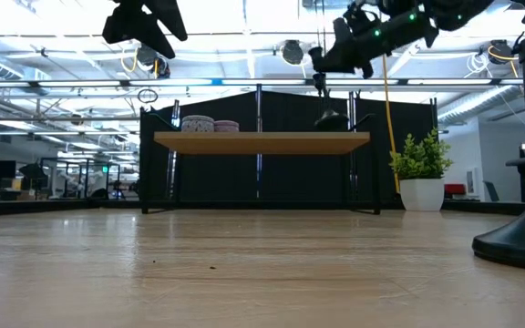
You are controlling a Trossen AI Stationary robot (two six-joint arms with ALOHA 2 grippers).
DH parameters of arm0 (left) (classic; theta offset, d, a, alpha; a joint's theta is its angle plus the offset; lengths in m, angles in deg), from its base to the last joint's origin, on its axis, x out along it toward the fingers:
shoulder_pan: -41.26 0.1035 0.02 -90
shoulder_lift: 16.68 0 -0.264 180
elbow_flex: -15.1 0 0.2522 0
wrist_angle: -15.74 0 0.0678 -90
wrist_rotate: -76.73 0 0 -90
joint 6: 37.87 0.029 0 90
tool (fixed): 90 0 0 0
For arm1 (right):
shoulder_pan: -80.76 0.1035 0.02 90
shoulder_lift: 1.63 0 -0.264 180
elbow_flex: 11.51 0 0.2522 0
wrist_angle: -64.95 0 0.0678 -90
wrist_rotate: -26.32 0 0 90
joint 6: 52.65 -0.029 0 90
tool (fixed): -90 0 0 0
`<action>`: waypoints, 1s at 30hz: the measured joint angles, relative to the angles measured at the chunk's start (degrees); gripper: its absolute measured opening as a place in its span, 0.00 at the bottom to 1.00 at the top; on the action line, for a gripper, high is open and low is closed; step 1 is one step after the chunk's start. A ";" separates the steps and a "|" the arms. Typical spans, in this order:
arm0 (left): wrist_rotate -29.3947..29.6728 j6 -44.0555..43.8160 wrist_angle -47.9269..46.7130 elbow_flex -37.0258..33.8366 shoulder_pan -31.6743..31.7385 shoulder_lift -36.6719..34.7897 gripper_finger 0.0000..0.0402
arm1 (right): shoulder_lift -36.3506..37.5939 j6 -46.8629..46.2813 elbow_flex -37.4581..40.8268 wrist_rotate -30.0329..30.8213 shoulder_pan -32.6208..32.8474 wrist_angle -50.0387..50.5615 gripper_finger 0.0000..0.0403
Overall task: Pick & Place candle stick holders
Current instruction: Put the left black candle holder on the shelf
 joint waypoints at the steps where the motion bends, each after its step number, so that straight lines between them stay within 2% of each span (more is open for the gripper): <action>1: 0.00 -0.01 0.00 0.00 0.00 0.00 0.46 | -0.02 -0.14 0.89 -0.01 -0.29 -1.01 0.08; 11: 0.25 -1.52 0.00 0.00 0.28 0.00 0.46 | -0.02 -0.63 7.68 3.22 -0.66 -12.89 0.10; 30: 1.15 -4.24 0.81 0.00 0.26 0.00 0.46 | -0.04 -4.47 9.31 3.05 -0.62 -14.01 0.11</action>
